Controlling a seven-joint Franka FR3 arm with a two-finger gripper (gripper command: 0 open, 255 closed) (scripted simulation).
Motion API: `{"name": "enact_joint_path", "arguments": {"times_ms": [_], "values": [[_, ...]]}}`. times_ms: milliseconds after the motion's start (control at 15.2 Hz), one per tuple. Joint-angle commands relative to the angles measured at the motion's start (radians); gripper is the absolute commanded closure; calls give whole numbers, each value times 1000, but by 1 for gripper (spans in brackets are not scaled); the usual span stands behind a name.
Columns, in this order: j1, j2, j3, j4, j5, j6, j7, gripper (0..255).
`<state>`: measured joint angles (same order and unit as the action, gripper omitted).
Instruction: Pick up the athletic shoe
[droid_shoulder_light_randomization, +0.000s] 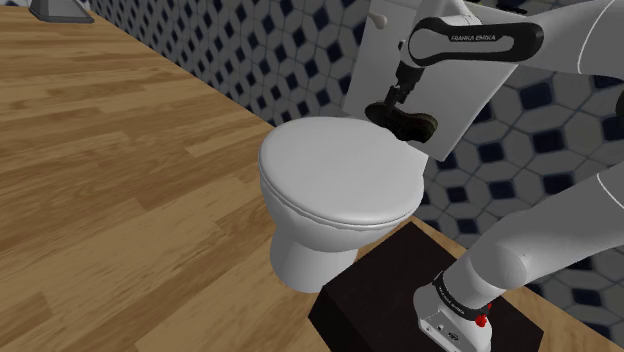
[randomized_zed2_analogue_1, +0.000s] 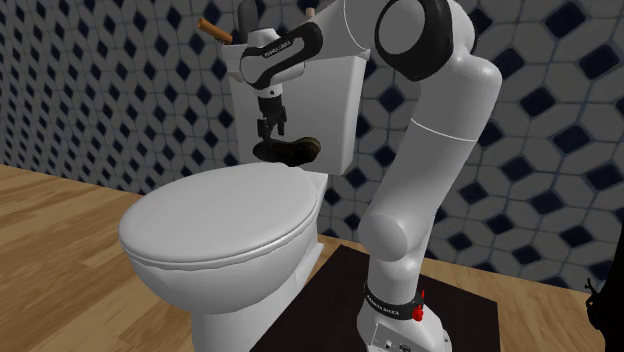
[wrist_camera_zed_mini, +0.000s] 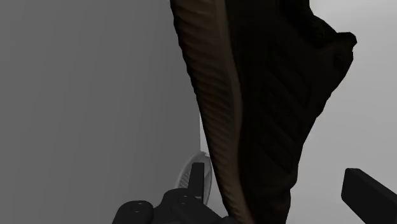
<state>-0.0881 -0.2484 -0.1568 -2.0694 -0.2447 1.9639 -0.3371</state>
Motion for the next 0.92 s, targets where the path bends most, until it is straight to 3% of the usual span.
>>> {"name": "enact_joint_path", "arguments": {"times_ms": [0, 594, 660, 858], "values": [[-3, 47, -10, 44, -2, 18, -24, 0], [-7, 59, -15, -45, -12, 117, -5, 0], [-6, 59, -14, -45, -12, 118, -4, 255], [-6, 59, -14, -46, -12, 118, -3, 255]]}}
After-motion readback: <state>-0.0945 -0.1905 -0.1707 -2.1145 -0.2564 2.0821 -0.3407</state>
